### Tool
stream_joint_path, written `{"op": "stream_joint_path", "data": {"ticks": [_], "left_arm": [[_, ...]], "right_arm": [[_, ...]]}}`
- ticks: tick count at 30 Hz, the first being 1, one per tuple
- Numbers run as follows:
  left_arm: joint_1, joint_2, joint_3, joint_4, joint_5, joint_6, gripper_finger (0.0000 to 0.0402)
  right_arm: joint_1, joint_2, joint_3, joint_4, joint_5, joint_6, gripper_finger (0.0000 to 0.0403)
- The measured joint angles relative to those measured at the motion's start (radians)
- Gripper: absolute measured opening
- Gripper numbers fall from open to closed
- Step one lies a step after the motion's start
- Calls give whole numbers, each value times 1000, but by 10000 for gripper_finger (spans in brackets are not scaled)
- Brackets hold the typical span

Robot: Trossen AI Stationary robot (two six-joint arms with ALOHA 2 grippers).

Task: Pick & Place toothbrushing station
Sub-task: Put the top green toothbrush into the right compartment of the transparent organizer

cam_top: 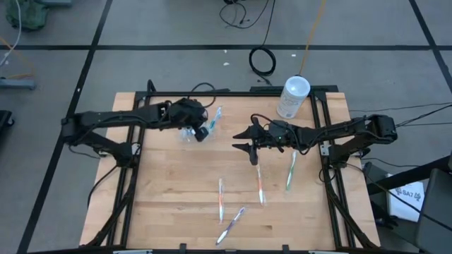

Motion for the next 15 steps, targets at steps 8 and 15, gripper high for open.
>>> {"op": "stream_joint_path", "data": {"ticks": [8,15], "left_arm": [[0,111,-1,-10,-40,-102,11],[0,195,0,5,-49,-187,36]], "right_arm": [[0,0,0,-18,-1,52,150],[0,0,0,-43,-1,86,149]]}}
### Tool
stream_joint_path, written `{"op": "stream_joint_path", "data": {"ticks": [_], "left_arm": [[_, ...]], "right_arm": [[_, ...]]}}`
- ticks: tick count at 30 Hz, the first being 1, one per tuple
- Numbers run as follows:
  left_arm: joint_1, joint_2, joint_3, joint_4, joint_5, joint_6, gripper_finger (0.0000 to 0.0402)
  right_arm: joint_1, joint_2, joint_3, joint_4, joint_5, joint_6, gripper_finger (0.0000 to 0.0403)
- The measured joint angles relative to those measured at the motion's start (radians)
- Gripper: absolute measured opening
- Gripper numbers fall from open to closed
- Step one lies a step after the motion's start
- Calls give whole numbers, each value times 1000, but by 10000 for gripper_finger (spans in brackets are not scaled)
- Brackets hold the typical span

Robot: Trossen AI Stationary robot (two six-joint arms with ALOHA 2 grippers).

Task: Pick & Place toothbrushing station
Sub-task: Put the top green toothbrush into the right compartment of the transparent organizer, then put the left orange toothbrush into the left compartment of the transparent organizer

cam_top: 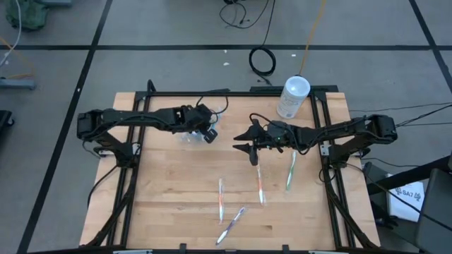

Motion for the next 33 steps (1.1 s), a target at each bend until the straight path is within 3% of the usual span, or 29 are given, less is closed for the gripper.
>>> {"op": "stream_joint_path", "data": {"ticks": [8,19,30,33], "left_arm": [[-1,17,0,7,2,29,35],[0,19,24,12,10,115,100],[-1,15,246,-344,11,161,131],[-16,13,321,-398,73,159,131]], "right_arm": [[0,0,0,0,0,0,147],[0,0,0,-2,0,28,146],[0,0,0,-5,0,26,146],[0,0,0,-12,0,26,146]]}}
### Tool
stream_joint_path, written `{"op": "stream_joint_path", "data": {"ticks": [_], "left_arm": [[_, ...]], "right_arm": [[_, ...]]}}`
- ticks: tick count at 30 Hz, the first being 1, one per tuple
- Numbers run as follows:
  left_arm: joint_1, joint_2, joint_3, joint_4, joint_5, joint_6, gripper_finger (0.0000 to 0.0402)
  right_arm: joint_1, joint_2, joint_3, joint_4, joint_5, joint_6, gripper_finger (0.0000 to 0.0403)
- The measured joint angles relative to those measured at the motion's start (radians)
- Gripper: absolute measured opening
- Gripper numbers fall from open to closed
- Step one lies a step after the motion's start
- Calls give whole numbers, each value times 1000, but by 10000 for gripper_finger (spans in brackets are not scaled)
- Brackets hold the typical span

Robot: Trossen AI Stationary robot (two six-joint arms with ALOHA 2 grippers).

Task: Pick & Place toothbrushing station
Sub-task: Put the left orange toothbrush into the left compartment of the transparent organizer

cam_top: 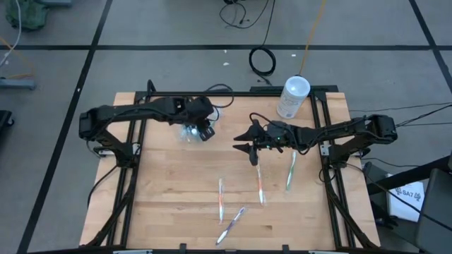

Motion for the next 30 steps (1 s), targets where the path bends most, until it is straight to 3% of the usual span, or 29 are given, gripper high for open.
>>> {"op": "stream_joint_path", "data": {"ticks": [5,8,15,25,30], "left_arm": [[-62,-14,84,-8,126,-4,131],[-111,-20,87,-13,128,-24,131],[-266,-11,8,33,120,-228,131],[-476,-10,-301,598,97,-608,131],[-562,-9,-403,664,54,-804,131]], "right_arm": [[-2,0,0,-41,1,-8,144],[-6,0,0,-70,2,-9,143],[-9,0,0,-68,4,-9,142],[-9,0,0,-68,4,-8,141],[-9,0,0,-64,4,30,141]]}}
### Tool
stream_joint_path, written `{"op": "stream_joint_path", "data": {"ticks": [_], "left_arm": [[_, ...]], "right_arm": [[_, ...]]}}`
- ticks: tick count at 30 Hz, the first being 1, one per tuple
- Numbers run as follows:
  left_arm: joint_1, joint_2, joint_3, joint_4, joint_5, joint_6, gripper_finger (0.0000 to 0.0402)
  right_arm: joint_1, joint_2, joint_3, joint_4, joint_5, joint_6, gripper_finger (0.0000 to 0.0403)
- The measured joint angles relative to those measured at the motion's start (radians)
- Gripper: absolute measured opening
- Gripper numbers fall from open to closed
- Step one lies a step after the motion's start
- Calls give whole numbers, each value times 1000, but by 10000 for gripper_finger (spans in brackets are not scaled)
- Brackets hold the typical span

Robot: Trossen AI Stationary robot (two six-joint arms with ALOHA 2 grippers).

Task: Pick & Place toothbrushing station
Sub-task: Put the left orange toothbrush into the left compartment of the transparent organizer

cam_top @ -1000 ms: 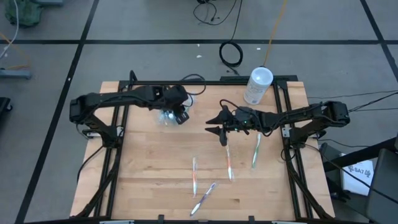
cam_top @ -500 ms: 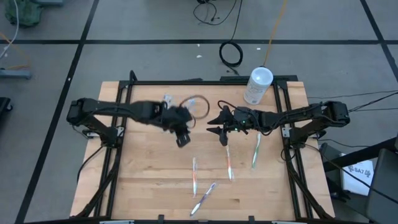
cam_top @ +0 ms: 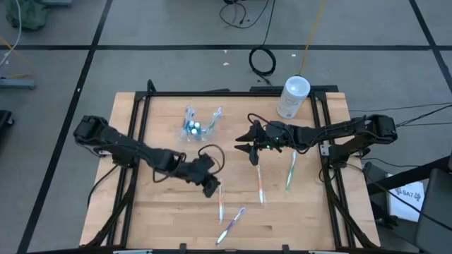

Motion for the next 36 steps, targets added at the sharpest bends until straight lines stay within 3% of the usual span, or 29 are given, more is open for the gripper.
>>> {"op": "stream_joint_path", "data": {"ticks": [5,14,21,30,36], "left_arm": [[-29,44,-24,-15,-9,-118,131],[-60,251,-10,56,17,-291,131],[-49,310,-9,187,6,-270,131],[9,314,-8,96,-29,-294,131],[9,329,-8,139,-37,-227,131]], "right_arm": [[11,0,0,25,1,61,139],[72,0,0,11,1,63,137],[111,0,0,20,1,41,135],[112,0,0,27,1,36,134],[112,0,0,34,1,12,134]]}}
